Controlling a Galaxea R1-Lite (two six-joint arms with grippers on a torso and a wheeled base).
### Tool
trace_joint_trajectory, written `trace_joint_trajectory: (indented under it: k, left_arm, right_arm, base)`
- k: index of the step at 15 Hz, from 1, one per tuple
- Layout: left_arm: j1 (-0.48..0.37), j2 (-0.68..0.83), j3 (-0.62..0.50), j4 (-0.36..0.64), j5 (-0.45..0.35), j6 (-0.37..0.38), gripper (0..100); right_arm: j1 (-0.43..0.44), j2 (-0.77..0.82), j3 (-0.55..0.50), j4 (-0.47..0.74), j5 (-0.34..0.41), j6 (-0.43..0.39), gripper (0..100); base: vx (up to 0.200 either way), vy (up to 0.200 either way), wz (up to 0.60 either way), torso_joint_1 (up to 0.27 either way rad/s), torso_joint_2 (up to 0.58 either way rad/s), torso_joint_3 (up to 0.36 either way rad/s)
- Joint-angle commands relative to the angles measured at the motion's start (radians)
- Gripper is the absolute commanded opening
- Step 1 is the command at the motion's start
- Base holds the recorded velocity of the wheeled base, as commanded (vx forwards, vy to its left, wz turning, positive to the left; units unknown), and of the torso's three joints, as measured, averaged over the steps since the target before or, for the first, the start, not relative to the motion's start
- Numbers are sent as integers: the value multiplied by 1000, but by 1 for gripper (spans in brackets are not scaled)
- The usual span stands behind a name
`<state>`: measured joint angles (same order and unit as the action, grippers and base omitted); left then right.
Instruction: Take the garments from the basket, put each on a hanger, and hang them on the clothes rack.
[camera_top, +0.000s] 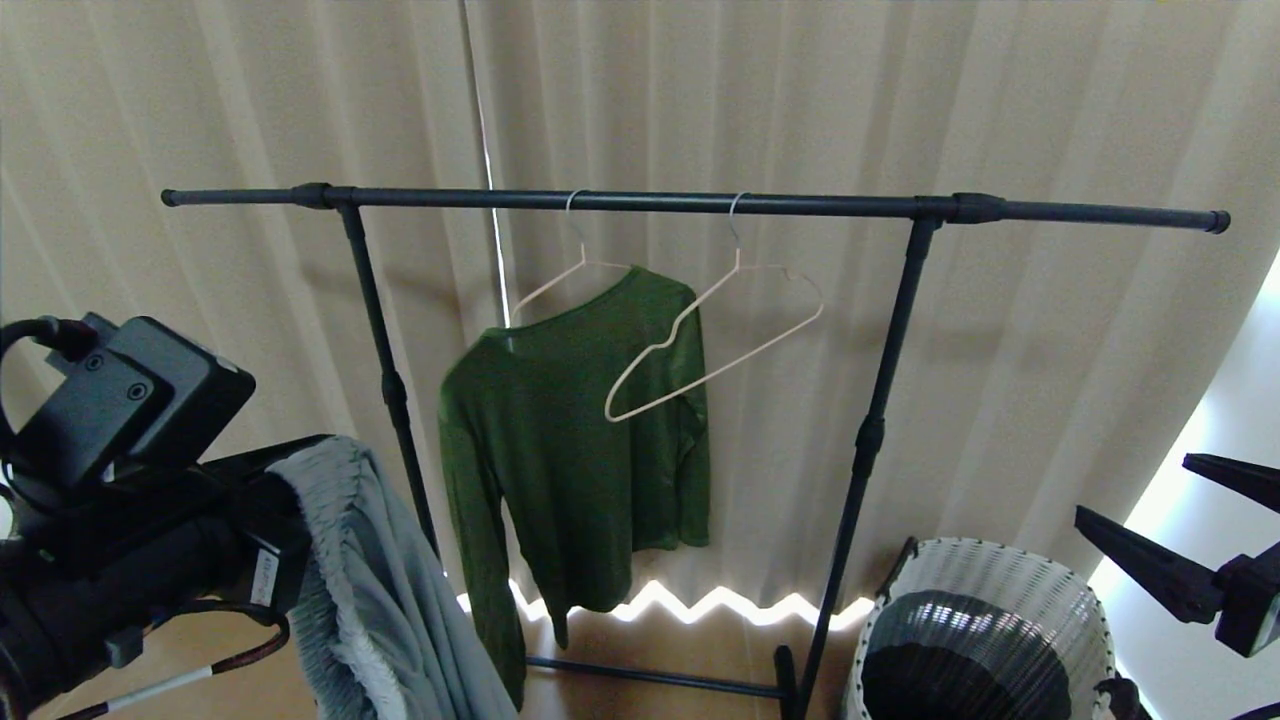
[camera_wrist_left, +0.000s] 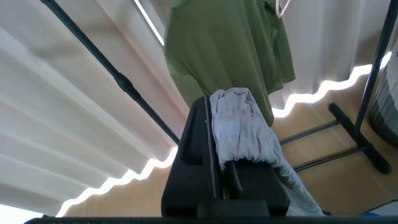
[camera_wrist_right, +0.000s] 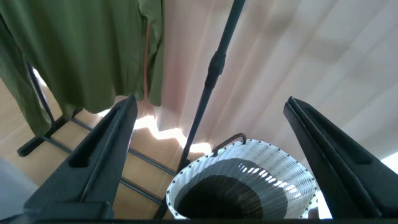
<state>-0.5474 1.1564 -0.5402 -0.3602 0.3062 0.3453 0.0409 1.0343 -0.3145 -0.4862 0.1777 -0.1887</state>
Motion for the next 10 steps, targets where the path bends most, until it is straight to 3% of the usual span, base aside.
trace_joint_trajectory:
  k: [1,10]
  left_arm:
    - [0,2,0,0,1,0,0]
    - [1,2,-1,0,1,0,0]
  right_arm:
    - [1,-3,0,0,0,8,100]
    - [-10,-80,41,1,-7,6,100]
  base:
    - [0,0,0,46,-90,-46]
    - [0,0,0,4,-6,-2]
